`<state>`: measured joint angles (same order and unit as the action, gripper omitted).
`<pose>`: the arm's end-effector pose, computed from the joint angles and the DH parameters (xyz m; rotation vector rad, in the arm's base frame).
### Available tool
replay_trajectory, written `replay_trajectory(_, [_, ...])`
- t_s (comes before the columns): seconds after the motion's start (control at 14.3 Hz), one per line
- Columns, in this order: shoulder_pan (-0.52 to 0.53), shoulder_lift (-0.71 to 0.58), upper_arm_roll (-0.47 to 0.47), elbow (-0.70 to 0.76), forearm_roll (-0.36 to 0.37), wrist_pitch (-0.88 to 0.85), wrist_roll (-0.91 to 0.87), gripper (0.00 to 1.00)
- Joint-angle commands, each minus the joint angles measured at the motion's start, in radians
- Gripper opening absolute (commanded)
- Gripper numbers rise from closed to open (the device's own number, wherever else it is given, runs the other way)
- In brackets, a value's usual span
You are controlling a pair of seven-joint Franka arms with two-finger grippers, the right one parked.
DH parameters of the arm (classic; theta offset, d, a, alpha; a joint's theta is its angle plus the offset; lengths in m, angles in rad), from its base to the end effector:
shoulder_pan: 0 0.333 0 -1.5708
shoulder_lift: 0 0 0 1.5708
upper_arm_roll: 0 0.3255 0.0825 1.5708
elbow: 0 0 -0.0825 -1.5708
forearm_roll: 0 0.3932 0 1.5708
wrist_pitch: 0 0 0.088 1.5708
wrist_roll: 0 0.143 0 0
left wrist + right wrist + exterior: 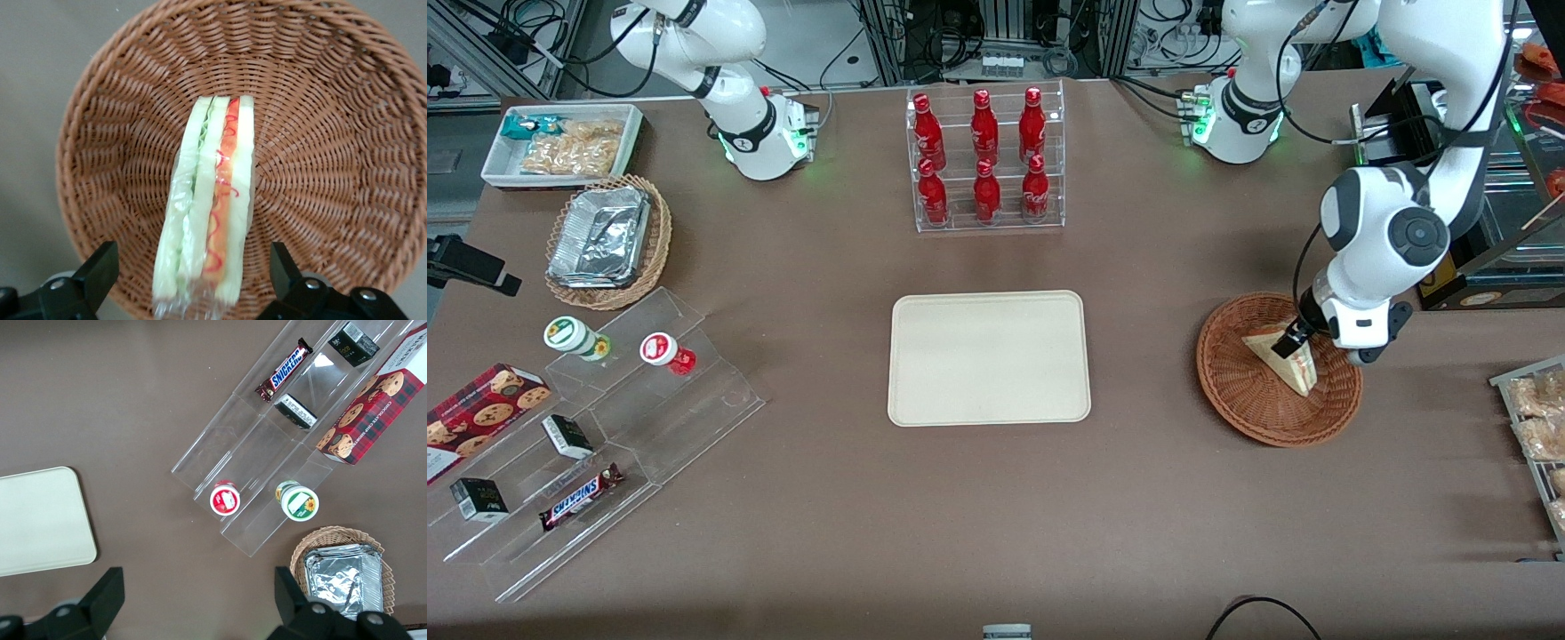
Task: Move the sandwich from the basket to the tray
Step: 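Close the left gripper on the sandwich and lift it from the basket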
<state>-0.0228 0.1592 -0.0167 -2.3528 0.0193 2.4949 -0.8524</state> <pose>0.5164 -0.0203 0.2276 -2.8809 -1.2139 0.0181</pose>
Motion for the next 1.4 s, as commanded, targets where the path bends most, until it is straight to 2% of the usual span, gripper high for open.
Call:
replay_trajectory(0.0, [0.000,0.042,0.000,0.001,-0.004,0.042,-0.039,0.69])
replay_trajectory(0.07, [0.000,0.039,0.000,0.001,-0.004,0.036,-0.062,0.44])
replay_trajectory(0.21, [-0.003,0.033,-0.002,0.007,-0.002,0.022,-0.079,0.15])
replay_trajectory(0.42, [-0.009,-0.018,-0.006,0.024,-0.002,-0.039,-0.076,0.11])
replay_trajectory(0.63, [-0.031,-0.035,-0.051,0.120,0.002,-0.186,-0.053,0.12])
replay_trajectory(0.84, [-0.095,0.003,-0.094,0.263,0.010,-0.337,0.171,0.15])
replay_trajectory(1.05, [-0.234,0.161,-0.094,0.542,0.010,-0.555,0.200,0.14])
replay_trajectory(1.19, [-0.301,0.259,-0.094,0.668,0.004,-0.588,0.176,0.12])
replay_trajectory(1.33, [-0.377,0.331,-0.095,0.736,-0.004,-0.574,0.165,0.12])
